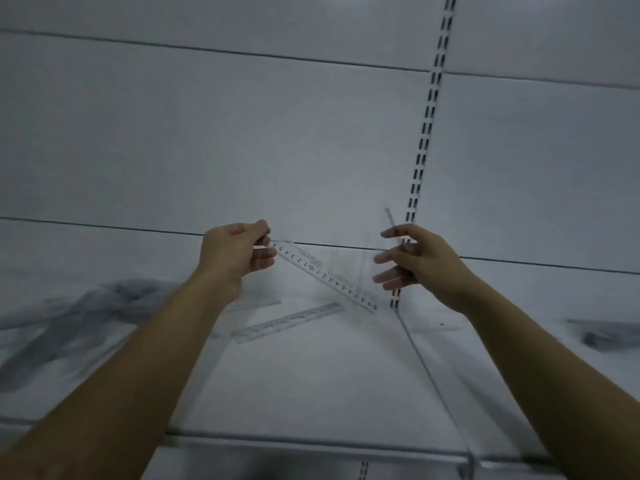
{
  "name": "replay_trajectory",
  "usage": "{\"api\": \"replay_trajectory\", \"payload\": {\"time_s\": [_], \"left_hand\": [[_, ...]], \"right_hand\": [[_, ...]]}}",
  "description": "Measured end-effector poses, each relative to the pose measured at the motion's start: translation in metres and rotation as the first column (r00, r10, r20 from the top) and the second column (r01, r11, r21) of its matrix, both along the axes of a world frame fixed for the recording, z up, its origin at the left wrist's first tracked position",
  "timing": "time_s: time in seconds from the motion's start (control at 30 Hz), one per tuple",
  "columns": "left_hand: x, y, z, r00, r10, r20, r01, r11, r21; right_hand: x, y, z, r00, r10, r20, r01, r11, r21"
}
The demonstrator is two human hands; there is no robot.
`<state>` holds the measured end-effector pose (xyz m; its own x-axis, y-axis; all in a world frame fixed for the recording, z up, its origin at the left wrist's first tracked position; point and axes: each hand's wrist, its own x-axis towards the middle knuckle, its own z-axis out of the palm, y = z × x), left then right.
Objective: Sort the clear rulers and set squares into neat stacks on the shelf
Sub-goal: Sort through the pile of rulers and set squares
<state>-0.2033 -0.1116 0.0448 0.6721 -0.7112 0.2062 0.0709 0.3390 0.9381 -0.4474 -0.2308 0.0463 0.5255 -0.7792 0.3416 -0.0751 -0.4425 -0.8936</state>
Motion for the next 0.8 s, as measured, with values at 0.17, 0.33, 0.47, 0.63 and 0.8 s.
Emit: {"api": "replay_trajectory", "payload": {"time_s": [0.17,0.33,0.47,0.63,0.8], "left_hand": [[-0.063,-0.048,-0.003,0.993,-0.108,0.044,0.105,0.993,0.054],[-0.122,-0.091,-0.003,0.981,-0.190,0.033,0.185,0.977,0.104],[-0.164,-0.119,-0.002,0.975,-0.213,0.057,0.205,0.971,0.123],[-0.204,-0.147,-0.002,0.981,-0.193,0.032,0.186,0.970,0.156],[-0.226,-0.166,-0.005,0.980,-0.174,-0.101,0.183,0.979,0.092]], "right_hand": [[-0.086,-0.044,-0.009,0.918,-0.333,-0.213,0.280,0.929,-0.243],[-0.159,-0.075,-0.011,0.783,-0.502,-0.366,0.321,0.831,-0.453],[-0.198,-0.090,-0.007,0.698,-0.571,-0.432,0.313,0.786,-0.533],[-0.227,-0.116,-0.019,0.729,-0.529,-0.434,0.281,0.809,-0.516],[-0.240,-0.138,-0.023,0.840,-0.264,-0.474,0.169,0.958,-0.233]]}}
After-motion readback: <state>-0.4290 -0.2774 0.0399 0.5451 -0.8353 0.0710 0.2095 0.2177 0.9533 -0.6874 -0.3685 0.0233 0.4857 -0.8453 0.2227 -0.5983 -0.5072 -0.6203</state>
